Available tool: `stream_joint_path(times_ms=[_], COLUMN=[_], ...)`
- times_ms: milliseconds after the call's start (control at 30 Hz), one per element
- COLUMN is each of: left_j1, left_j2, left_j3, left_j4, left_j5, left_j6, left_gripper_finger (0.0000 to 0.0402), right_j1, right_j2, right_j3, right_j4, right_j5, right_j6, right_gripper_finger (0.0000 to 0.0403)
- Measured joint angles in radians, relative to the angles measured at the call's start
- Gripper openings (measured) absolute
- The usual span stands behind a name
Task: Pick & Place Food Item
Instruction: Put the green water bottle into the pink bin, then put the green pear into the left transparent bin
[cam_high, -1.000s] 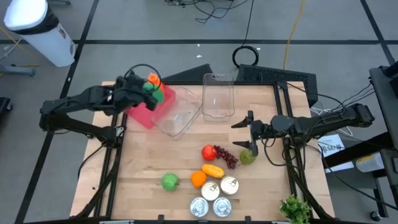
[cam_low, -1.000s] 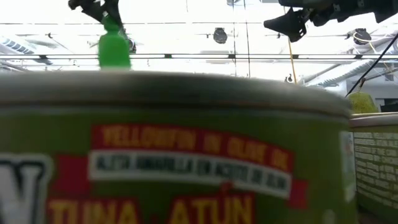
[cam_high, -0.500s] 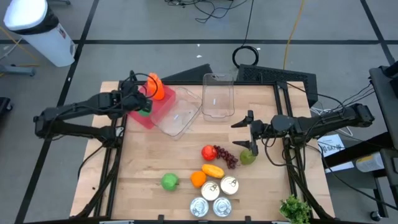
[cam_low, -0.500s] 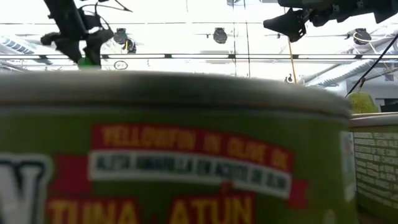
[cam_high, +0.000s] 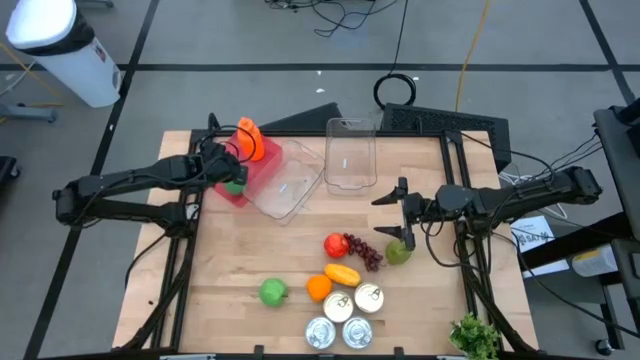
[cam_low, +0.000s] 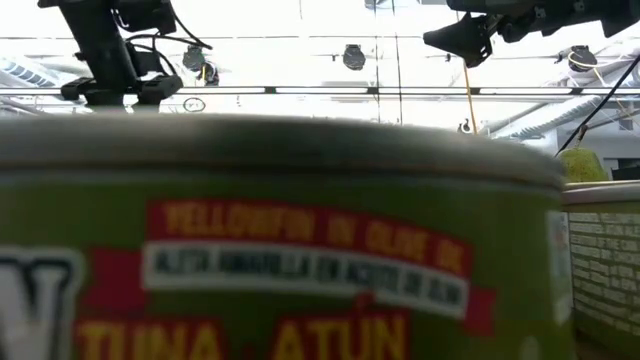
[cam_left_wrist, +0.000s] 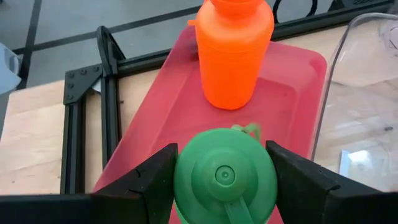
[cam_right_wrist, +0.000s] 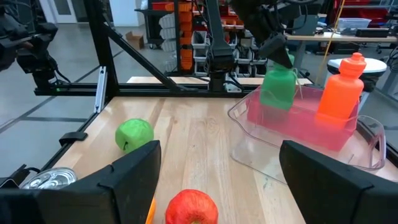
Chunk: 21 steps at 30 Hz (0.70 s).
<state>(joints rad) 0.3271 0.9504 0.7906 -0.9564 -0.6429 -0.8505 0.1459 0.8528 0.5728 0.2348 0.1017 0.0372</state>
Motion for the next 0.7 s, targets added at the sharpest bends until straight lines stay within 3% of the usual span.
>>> stream_joint_path(times_ms=[333, 567, 700], left_j1=[0.000, 0.000, -0.008], left_j2=[-0.009, -0.068, -0.113], left_j3=[0.000, 0.045, 0.125], left_j4=[-0.003, -0.004, 0.001], left_j5=[0.018, 0.018, 0.053], left_j6=[0.007, 0.048, 0.063], left_gripper_finger=[0.0358, 0.0392, 0.0394], right_j1=[0.000, 0.000, 0.000], right_j2=[0.000, 0.000, -0.039], right_j3=[0.000, 0.000, 0.000], right_j4=[0.000, -0.016, -0.141], right_j5=[0.001, 0.003, 0.033], right_j6=[0.000, 0.006, 0.112], right_gripper_finger=[0.0309, 0.0309, 0.0309])
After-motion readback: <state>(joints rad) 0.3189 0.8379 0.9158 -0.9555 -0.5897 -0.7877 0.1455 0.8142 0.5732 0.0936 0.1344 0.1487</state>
